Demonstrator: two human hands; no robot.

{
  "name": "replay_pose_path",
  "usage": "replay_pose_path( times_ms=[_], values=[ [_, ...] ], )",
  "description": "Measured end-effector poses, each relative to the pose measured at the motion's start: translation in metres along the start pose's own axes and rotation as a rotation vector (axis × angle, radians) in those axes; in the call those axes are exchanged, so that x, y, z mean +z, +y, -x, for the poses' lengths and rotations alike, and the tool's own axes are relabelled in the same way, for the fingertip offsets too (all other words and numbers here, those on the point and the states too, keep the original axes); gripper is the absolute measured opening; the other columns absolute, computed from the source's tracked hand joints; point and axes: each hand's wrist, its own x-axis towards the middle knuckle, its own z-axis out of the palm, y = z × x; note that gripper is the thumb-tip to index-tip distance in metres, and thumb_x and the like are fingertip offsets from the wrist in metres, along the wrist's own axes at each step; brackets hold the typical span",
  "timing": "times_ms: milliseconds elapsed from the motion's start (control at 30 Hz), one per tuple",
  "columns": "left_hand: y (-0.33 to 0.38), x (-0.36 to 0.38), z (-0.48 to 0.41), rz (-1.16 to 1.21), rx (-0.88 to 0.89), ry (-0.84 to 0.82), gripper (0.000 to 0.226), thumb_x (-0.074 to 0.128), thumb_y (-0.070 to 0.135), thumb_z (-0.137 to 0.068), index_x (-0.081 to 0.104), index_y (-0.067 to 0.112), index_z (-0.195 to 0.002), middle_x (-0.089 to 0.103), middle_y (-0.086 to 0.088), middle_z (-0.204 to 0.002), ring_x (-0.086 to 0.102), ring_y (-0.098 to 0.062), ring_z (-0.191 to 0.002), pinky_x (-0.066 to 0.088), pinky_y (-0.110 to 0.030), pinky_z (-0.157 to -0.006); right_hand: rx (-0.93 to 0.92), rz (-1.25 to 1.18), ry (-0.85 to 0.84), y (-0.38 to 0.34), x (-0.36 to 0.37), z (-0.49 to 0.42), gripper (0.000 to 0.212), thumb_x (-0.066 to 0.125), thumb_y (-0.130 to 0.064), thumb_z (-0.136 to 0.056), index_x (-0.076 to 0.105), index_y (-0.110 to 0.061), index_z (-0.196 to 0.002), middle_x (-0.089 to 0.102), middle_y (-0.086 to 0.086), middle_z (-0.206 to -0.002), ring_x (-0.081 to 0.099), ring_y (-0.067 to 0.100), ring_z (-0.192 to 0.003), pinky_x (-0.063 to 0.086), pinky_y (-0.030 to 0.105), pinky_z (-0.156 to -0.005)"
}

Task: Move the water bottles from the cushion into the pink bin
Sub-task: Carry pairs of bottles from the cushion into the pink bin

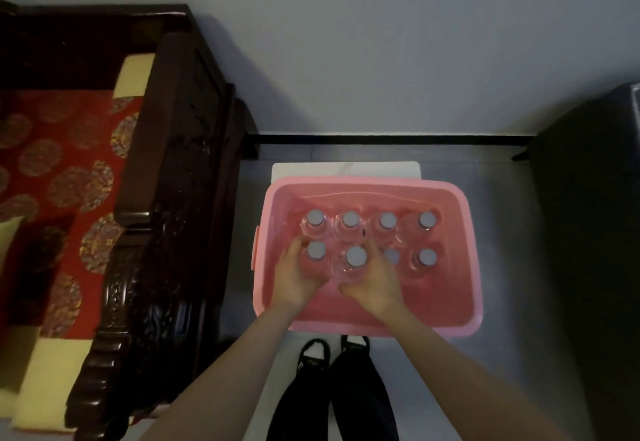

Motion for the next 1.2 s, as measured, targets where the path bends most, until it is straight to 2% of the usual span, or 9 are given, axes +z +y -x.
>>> replay_pose_path(
  times_ms=[167,300,467,533,600,667,833,1033,1200],
  values=[
    [-0.017,0.011,-0.022,-0.072,-0.127,-0.010,0.046,0.079,0.004,-0.062,0.051,0.020,-0.094,0.065,0.000,-0.098,0.060,-0.017,-0.086,0.045,-0.025,-0.072,0.037,0.144,-0.059,0.012,0.030,-0.031,0.065,0.076,0.002,-0.059,0.049,-0.020,-0.114,0.064,0.001,-0.113,0.064,0.025,-0.101,0.055,0.040,-0.077],
    [-0.028,0.018,-0.038,-0.103,-0.095,-0.069,0.032,0.074,0.007,-0.070,0.052,0.012,-0.093,0.067,-0.007,-0.092,0.063,-0.021,-0.084,0.047,-0.029,-0.069,0.045,0.156,-0.075,0.025,0.041,-0.048,0.057,0.068,0.007,-0.067,0.052,-0.015,-0.118,0.060,0.007,-0.122,0.059,0.030,-0.109,0.052,0.038,-0.081],
    [-0.033,0.020,-0.051,-0.127,-0.033,-0.115,0.038,0.073,0.007,-0.070,0.051,0.012,-0.101,0.067,-0.010,-0.098,0.064,-0.025,-0.090,0.051,-0.036,-0.078,-0.005,0.098,-0.083,0.032,0.040,-0.054,0.055,0.062,0.008,-0.069,0.053,-0.014,-0.119,0.063,0.011,-0.118,0.059,0.033,-0.107,0.050,0.039,-0.083],
    [-0.032,0.018,-0.052,-0.151,-0.033,-0.135,0.042,0.074,0.009,-0.070,0.051,0.012,-0.106,0.065,-0.010,-0.102,0.062,-0.025,-0.092,0.049,-0.032,-0.077,-0.009,0.115,-0.102,0.030,0.036,-0.051,0.060,0.067,0.001,-0.068,0.052,-0.018,-0.122,0.062,0.007,-0.119,0.059,0.031,-0.108,0.051,0.040,-0.083],
    [-0.030,0.013,-0.050,-0.204,-0.020,-0.144,0.043,0.075,0.009,-0.070,0.054,0.010,-0.108,0.062,-0.010,-0.106,0.059,-0.025,-0.095,0.042,-0.026,-0.077,-0.042,0.196,-0.060,0.026,0.030,-0.044,0.057,0.071,-0.010,-0.068,0.054,-0.024,-0.121,0.061,0.001,-0.120,0.058,0.026,-0.107,0.052,0.038,-0.076],
    [-0.030,0.007,-0.047,-0.296,0.032,-0.164,0.038,0.071,0.004,-0.071,0.056,0.008,-0.106,0.060,-0.012,-0.108,0.058,-0.028,-0.098,0.039,-0.025,-0.075,-0.148,0.301,0.025,0.024,0.023,-0.037,0.043,0.073,-0.019,-0.070,0.061,-0.027,-0.110,0.063,-0.003,-0.112,0.058,0.025,-0.102,0.049,0.034,-0.064],
    [-0.031,-0.003,-0.039,-0.483,0.133,-0.170,0.033,0.064,0.003,-0.077,0.058,0.011,-0.108,0.065,-0.014,-0.103,0.063,-0.034,-0.092,0.049,-0.039,-0.074,-0.315,0.437,0.025,0.020,0.011,-0.033,0.030,0.072,-0.017,-0.074,0.067,-0.019,-0.103,0.063,0.000,-0.100,0.060,0.024,-0.094,0.048,0.033,-0.058],
    [-0.027,0.001,-0.036,-0.427,0.151,-0.126,0.035,0.062,0.000,-0.078,0.061,0.012,-0.111,0.069,-0.012,-0.102,0.065,-0.030,-0.093,0.052,-0.041,-0.079,-0.373,0.533,0.078,0.020,0.007,-0.031,0.031,0.079,-0.006,-0.058,0.066,-0.011,-0.086,0.063,0.003,-0.088,0.063,0.027,-0.077,0.035,0.025,-0.049],
    [-0.018,0.010,-0.037,-0.364,0.173,-0.143,0.037,0.059,-0.004,-0.077,0.061,0.011,-0.111,0.068,-0.012,-0.103,0.064,-0.029,-0.097,0.051,-0.042,-0.082,-0.391,0.618,0.116,0.014,0.003,-0.031,0.030,0.082,-0.011,-0.054,0.064,-0.011,-0.078,0.065,0.003,-0.082,0.064,0.027,-0.078,0.036,0.026,-0.044]
  ],
)
